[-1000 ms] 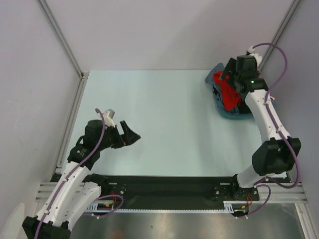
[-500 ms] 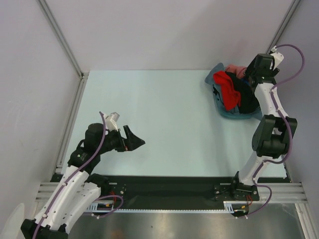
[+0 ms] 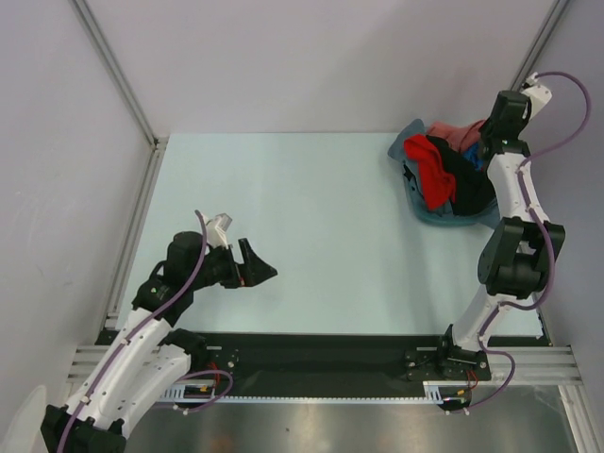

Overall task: Fold and stack the t-shirts
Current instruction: Grab the tshirt from the pile, then move the tshirt to the center of the board, then flatten the tshirt out

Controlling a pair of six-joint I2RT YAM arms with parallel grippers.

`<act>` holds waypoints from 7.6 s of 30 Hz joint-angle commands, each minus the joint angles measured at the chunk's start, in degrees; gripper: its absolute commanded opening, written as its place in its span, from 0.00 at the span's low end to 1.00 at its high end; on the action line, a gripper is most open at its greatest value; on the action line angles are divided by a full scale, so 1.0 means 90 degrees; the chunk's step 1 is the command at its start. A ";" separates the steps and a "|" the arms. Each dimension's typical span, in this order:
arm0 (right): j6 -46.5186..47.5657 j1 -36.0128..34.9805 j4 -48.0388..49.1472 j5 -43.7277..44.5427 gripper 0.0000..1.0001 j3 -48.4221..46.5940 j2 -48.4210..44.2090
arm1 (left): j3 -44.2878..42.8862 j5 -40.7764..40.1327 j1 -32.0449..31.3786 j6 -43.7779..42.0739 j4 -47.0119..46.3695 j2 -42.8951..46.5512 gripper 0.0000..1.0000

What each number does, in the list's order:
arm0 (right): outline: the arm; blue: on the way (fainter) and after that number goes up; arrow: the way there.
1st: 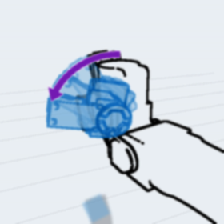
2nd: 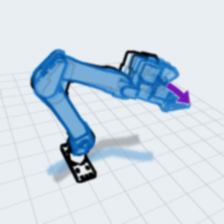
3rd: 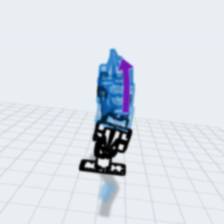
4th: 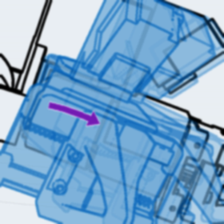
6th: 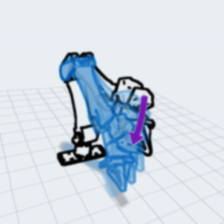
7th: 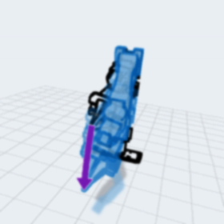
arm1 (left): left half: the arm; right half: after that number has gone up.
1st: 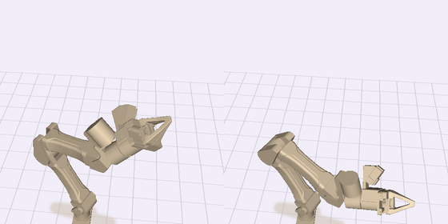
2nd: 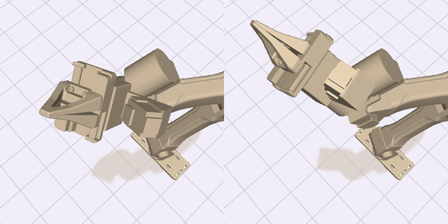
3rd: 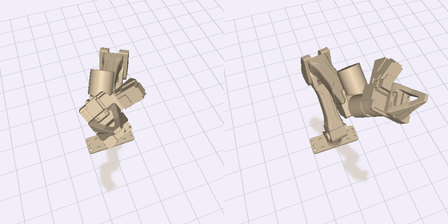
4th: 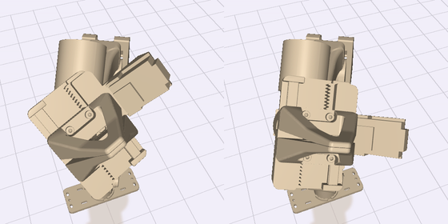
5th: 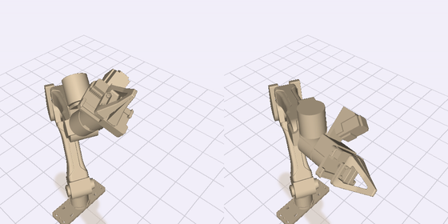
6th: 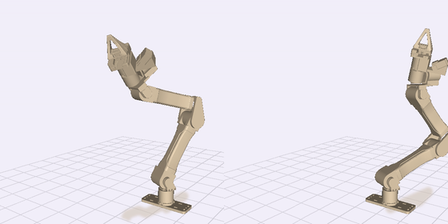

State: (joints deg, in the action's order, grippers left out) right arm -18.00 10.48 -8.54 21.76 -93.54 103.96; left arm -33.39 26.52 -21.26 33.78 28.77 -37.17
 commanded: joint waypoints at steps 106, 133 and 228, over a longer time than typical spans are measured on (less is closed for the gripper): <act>-0.0843 -0.2502 -0.2499 -0.1979 0.06 0.4533 -0.5184 | -0.1446 -0.6032 -0.6174 0.3083 0.2523 -0.4038 0.19; -0.0588 -0.2493 -0.1057 -0.2348 0.00 0.5166 -0.7957 | -0.6143 -0.8465 -0.1467 -0.2550 0.2265 -0.2217 0.04; -0.1067 -0.2023 -0.2919 -0.4722 0.89 0.3635 -0.2177 | -0.2062 -0.1786 0.4334 0.0690 -0.0023 -0.5841 0.00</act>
State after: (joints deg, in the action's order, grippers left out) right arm -29.47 -6.35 -36.84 -19.25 -58.96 83.09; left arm -49.67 10.09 17.45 42.24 28.88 -88.97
